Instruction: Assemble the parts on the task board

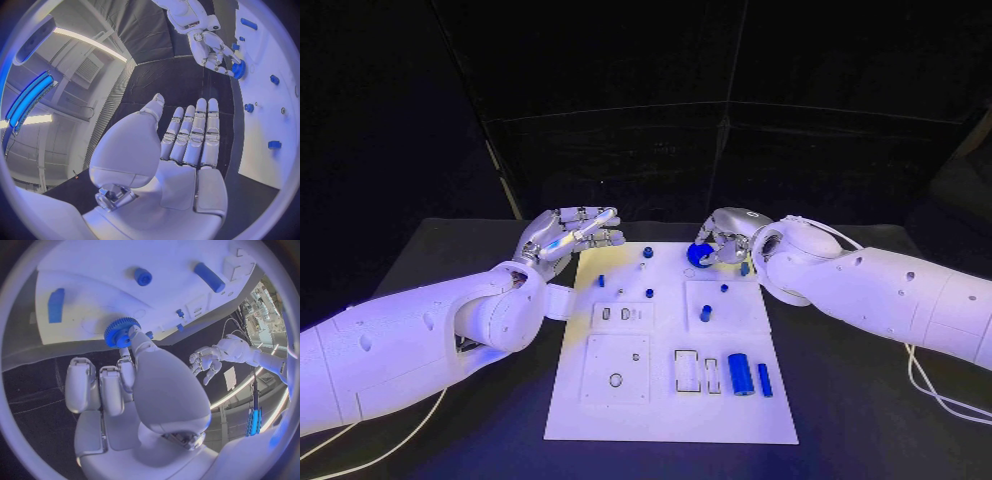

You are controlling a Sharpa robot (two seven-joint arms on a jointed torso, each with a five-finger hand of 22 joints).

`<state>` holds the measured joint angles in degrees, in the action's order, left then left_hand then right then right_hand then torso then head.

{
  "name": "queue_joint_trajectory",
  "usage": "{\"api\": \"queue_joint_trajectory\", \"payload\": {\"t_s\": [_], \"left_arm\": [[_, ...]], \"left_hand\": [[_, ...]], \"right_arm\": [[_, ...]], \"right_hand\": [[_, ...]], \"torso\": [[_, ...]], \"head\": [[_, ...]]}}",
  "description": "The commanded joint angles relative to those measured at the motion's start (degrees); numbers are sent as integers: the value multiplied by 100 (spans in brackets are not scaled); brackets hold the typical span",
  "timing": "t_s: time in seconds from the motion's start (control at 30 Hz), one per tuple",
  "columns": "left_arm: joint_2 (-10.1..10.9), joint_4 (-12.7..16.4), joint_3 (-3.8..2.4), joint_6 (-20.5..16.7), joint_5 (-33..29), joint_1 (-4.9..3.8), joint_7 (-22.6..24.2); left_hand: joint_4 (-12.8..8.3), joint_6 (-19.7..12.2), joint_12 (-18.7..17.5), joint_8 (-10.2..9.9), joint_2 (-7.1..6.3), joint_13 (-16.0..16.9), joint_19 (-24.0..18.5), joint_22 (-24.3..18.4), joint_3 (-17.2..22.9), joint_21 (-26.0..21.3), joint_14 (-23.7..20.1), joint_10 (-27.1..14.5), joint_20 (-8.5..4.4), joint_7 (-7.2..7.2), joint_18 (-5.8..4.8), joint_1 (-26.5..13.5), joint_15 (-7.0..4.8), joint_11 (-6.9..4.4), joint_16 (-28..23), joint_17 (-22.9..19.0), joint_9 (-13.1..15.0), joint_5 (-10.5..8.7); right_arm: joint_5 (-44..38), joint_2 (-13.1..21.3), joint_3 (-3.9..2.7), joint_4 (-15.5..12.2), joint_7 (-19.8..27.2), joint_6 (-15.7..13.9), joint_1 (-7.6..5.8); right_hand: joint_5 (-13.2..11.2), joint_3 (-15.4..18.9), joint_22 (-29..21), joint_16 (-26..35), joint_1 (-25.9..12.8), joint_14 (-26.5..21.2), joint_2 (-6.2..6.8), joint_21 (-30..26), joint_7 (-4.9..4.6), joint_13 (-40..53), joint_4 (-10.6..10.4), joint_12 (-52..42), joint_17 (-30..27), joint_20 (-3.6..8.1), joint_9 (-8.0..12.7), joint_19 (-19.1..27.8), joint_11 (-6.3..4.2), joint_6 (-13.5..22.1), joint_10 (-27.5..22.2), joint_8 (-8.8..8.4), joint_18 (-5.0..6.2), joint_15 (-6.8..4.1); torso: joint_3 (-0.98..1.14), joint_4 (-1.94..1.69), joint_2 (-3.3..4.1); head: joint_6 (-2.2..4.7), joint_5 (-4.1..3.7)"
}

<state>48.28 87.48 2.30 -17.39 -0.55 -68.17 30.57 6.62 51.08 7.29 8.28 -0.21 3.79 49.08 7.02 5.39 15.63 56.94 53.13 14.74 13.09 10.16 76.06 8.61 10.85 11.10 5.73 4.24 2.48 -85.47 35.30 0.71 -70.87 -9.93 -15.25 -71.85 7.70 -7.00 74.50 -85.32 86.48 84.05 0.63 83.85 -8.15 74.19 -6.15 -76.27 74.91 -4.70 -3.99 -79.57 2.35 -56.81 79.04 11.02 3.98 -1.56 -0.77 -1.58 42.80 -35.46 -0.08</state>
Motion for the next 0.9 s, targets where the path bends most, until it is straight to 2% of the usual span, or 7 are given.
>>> {"api": "queue_joint_trajectory", "payload": {"t_s": [0.03, 0.2, 0.37, 0.7, 0.9], "left_arm": [[9, -5, -5, 55, 5, -10, 31], [15, -12, -5, 51, 5, -11, 35], [17, -13, -6, 47, 5, -12, 39], [1, -23, -6, 38, 5, -25, 48], [-10, -27, -6, 37, 5, -32, 49]], "left_hand": [[-33, 36, -28, -22, 39, -9, 39, 1, 1, 37, 26, 30, 5, 31, 23, 5, 0, 8, -21, -9, -5, 21], [-33, 36, -28, -22, 39, -9, 39, 1, 1, 37, 26, 30, 5, 31, 23, 5, 0, 8, -21, -9, -5, 21], [-33, 36, -28, -22, 39, -9, 39, 1, 1, 37, 26, 30, 5, 31, 23, 5, 0, 8, -21, -9, -5, 21], [-33, 36, -28, -22, 39, -9, 39, 1, 1, 37, 26, 30, 5, 31, 23, 5, 0, 8, -21, -9, -5, 21], [-33, 36, -28, -22, 39, -9, 39, 1, 1, 37, 26, 30, 5, 31, 23, 5, 0, 8, -21, -9, -5, 21]], "right_arm": [[-160, -47, -5, -165, 2, -461, -16], [-300, -175, -7, -290, -46, -624, -16], [-347, -384, -8, -249, -71, -622, -16], [-372, -1025, -1, 203, -52, -500, 30], [-375, -1249, 5, 390, -58, -360, 113]], "right_hand": [[-11, -94, 13, -26, -104, 416, -15, 24, 126, 1, -40, -27, 644, 15, -47, -47, -28, -350, 85, -9, -64, -34], [-16, -113, 35, -28, -139, 417, 14, 34, 124, 6, -32, -27, 647, 15, -44, -60, -26, -349, 88, -25, -68, -33], [-21, -132, 53, -28, -178, 417, 40, 41, 120, 8, -27, -23, 647, 14, -39, -71, -23, -345, 89, -45, -72, -31], [-27, -160, 61, -28, -227, 417, 56, 45, 113, 8, -27, -17, 648, 11, -34, -75, -18, -338, 88, -70, -74, -27], [-29, -176, 62, -27, -261, 416, 67, 45, 107, 10, -27, -14, 645, 9, -30, -75, -13, -329, 87, -89, -74, -23]], "torso": [[-1, -3, 6], [-5, -11, 5], [-5, -5, 6], [-3, -16, 10], [2, -2, 8]], "head": [[2, 8], [4, 2], [7, 20], [1, 17], [-13, 46]]}}
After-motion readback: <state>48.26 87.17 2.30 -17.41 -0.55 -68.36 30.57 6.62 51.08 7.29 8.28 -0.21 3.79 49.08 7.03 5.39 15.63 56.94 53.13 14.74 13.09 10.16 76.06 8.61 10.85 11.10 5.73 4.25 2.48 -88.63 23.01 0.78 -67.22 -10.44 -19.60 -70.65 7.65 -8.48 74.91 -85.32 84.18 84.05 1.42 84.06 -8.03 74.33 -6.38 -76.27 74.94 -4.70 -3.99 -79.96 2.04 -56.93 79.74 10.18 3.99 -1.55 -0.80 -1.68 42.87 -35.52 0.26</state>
